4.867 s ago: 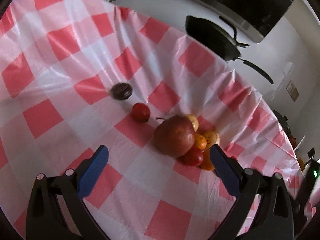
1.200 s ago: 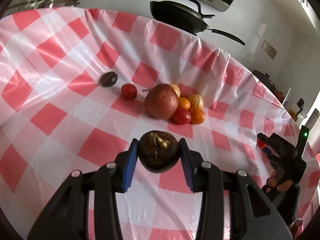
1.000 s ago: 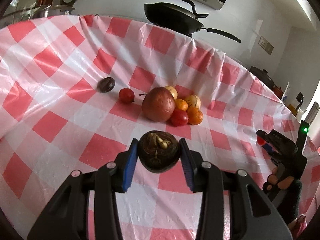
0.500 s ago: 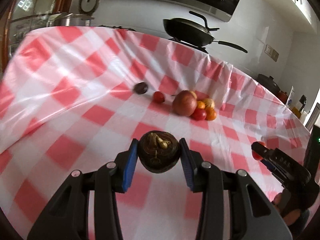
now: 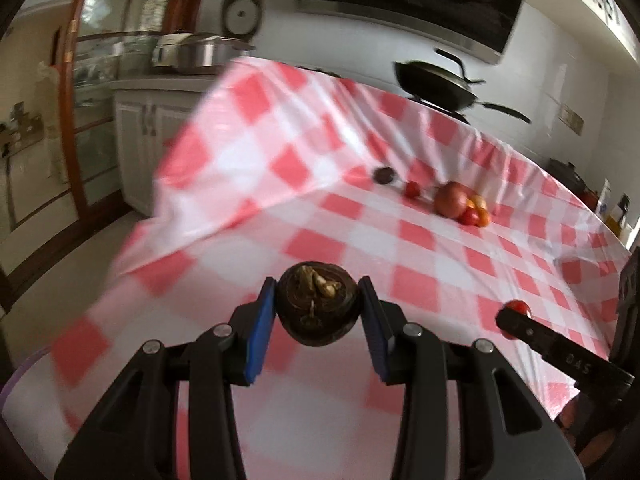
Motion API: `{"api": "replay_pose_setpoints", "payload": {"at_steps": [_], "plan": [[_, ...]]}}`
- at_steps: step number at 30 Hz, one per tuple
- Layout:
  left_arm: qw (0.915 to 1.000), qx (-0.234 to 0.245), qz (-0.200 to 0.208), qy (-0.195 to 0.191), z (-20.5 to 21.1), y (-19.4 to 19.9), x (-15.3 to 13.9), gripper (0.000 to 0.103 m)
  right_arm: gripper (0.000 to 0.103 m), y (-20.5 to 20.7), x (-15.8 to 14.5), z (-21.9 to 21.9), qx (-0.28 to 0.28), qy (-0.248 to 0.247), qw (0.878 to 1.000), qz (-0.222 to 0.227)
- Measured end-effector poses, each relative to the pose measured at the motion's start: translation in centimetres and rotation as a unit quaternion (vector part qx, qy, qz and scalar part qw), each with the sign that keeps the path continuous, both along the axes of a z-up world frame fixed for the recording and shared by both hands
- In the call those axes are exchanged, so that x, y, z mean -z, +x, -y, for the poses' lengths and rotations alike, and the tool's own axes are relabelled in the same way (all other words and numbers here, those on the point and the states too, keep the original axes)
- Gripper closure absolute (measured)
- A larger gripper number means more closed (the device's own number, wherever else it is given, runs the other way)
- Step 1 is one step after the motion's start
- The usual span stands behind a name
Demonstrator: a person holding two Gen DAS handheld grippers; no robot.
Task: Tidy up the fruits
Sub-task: 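Carry the passion fruit and tomato in both tools over the white box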
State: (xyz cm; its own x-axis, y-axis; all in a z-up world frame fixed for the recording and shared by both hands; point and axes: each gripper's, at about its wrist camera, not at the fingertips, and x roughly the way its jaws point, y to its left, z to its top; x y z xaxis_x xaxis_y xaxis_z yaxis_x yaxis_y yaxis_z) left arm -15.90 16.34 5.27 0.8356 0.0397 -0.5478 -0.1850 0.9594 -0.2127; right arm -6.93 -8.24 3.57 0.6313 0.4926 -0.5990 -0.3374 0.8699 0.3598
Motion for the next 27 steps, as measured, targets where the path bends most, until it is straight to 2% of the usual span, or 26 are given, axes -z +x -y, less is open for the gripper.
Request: {"api": "replay_pose_setpoints", "payload": {"at_steps": [10, 17, 23, 27], "plan": [[0.998, -0.061, -0.007, 0.016, -7.1, -5.6, 0.4, 0.062, 0.067, -4.3, -1.4, -6.4, -0.081, -0.045, 0.995, 0.029], [0.9941, -0.104, -0.028, 0.013, -12.0, -9.7, 1.9, 0.062, 0.067, -7.3, -1.0, -11.2, -0.156, -0.075, 0.984, 0.041], [0.9882, -0.145, -0.047, -0.01, -16.5, -13.7, 3.6, 0.062, 0.067, -11.4, 0.0, -16.3, -0.254, -0.107, 0.96, 0.054], [0.9815, -0.179, -0.062, -0.026, -19.5, -16.0, 5.0, 0.062, 0.067, -14.4, 1.0, -19.7, -0.323, -0.122, 0.936, 0.06]]}}
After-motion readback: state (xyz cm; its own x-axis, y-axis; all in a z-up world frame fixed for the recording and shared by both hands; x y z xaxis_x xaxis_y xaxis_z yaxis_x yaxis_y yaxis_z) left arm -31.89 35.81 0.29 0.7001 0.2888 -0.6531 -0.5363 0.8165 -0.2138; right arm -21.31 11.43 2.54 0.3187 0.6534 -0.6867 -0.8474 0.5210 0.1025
